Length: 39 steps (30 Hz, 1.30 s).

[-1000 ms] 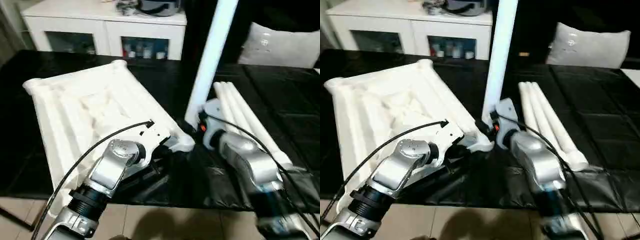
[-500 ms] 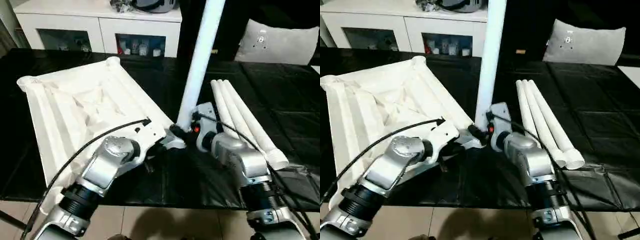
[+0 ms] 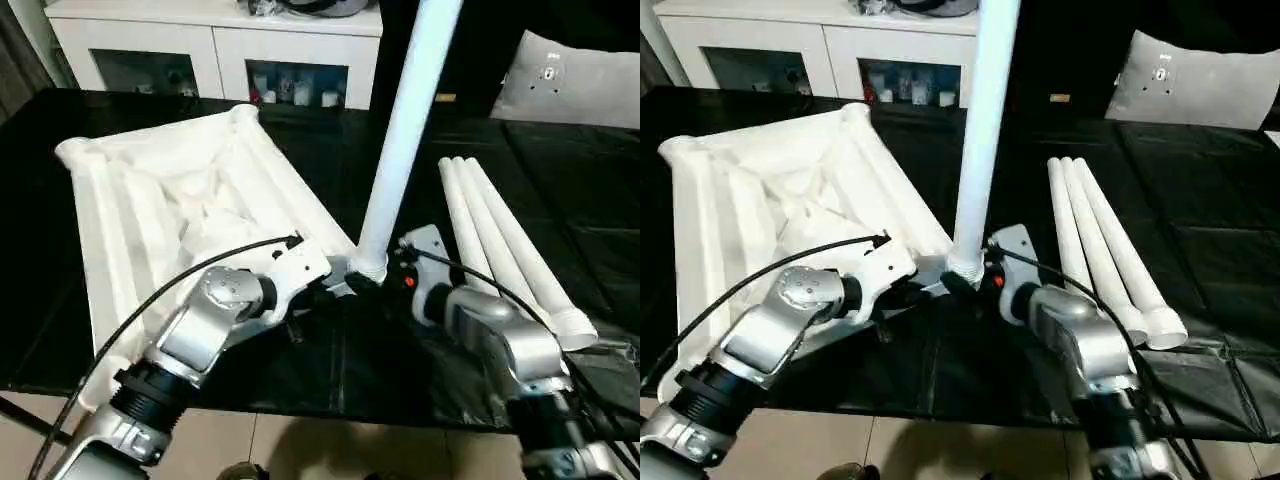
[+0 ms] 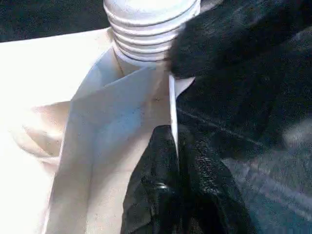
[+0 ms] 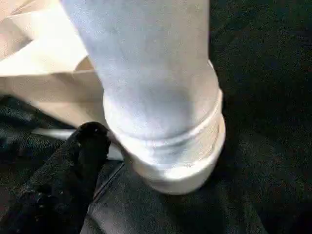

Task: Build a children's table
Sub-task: Rotate leg to tighten

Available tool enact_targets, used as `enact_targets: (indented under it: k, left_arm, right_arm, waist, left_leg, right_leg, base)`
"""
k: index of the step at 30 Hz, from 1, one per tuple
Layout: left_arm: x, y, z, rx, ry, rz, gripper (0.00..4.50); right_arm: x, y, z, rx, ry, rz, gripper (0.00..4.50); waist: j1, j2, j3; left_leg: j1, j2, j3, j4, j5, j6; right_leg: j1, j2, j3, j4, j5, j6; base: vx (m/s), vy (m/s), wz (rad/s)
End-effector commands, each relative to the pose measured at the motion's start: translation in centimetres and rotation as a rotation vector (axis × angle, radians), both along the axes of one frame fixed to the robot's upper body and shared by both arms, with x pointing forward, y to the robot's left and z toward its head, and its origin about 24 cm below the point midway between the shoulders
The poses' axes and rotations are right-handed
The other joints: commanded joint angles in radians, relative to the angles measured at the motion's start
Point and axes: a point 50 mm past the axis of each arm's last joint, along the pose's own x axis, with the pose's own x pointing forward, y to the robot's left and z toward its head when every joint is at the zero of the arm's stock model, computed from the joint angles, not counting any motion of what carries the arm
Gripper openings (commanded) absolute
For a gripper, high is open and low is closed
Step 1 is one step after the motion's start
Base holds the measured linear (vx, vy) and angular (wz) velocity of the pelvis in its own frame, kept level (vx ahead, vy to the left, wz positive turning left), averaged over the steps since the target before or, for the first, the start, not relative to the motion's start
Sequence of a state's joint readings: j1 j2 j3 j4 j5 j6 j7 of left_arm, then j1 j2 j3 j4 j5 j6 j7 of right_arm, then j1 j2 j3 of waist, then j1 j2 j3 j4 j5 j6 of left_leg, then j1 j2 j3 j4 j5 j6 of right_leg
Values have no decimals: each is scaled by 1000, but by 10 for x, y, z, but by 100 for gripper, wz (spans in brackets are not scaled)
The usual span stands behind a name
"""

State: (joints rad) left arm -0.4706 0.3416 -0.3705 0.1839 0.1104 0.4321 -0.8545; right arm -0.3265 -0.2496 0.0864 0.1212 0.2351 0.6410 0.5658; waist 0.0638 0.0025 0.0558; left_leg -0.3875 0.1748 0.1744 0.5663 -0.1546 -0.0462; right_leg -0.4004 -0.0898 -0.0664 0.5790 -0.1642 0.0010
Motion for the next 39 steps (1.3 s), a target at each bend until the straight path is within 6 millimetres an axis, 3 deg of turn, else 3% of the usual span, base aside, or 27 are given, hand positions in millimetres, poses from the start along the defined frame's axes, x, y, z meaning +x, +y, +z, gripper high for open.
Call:
enact_targets:
  k: [1,2,3,9,10,12,13,21,22,25,34,39]
  left_arm:
    - [2,3,4,22,-29,-36,0]
    - [2,4,3,25,-28,-47,0]
    - [2,4,3,25,-28,-47,0]
    - [-7,11,-3,45,-10,-214,0]
    - [-8,11,-4,53,-8,-240,0]
    - [-9,12,-6,69,-1,-291,0]
    - [-10,12,-6,79,1,-330,0]
    - [-14,8,-3,99,3,-481,0]
    - [-14,8,-4,100,1,-488,0]
    - [-15,6,-4,104,0,-509,0]
    - [-15,5,-6,102,4,-533,0]
    - [-15,6,-7,105,9,-534,0]
  right_arm:
    - [-1,-4,7,17,-39,26,441]
    - [-2,-7,9,21,-49,40,441]
    - [-2,-7,9,21,-49,40,441]
    - [-9,-25,28,28,-153,221,441]
    - [-9,-28,30,17,-162,258,441]
    - [-10,-31,31,-15,-167,323,441]
    - [-10,-31,32,-34,-171,361,441]
    - [-8,-28,31,-34,-158,537,441]
    - [-8,-28,30,-36,-152,548,412]
    - [-9,-25,27,-29,-132,592,399]
    - [-12,-22,21,-14,-86,650,316]
    - [-14,-22,19,6,-64,658,274]
  waist:
    - [2,13,-67]
    - [5,24,-68]
    - [2,17,-68]
    - [9,15,-70]
    - [12,8,-70]
    - [19,13,-70]
    - [25,8,-71]
    - [36,9,-72]
    - [39,7,-72]
    - [45,6,-74]
    - [44,6,-68]
    - [44,2,-71]
  left_leg:
    - [24,49,-17,-69,-316,-21]
    - [25,48,-19,-69,-321,-23]
    - [24,49,-18,-68,-324,-24]
    - [23,50,-15,-63,-298,7]
    - [23,51,-14,-62,-291,14]
    - [26,52,-14,-61,-281,17]
    - [30,54,-11,-61,-281,18]
    - [29,55,-12,-58,-283,19]
    - [28,56,-12,-58,-279,20]
    - [28,54,-11,-56,-279,19]
    - [29,54,-14,-57,-338,2]
    - [28,55,-14,-56,-319,5]
  right_leg:
    - [44,-52,41,-63,-225,-177]
    - [44,-53,41,-62,-227,-178]
    - [44,-51,41,-62,-217,-180]
    - [46,-55,42,-60,-217,-193]
    - [46,-54,41,-60,-208,-197]
    - [45,-54,41,-56,-200,-206]
    - [43,-54,42,-56,-194,-211]
    - [44,-58,42,-50,-210,-226]
    - [45,-58,42,-49,-205,-227]
    - [45,-59,41,-48,-207,-231]
    - [40,-62,43,-57,-328,-200]
    - [40,-59,42,-53,-291,-205]
  base:
    - [0,0,0]
    - [0,0,0]
    - [0,0,0]
    - [0,0,0]
    - [0,0,0]
    - [0,0,0]
    - [0,0,0]
    - [0,0,0]
    - [0,0,0]
    - [0,0,0]
    - [0,0,0]
    - [0,0,0]
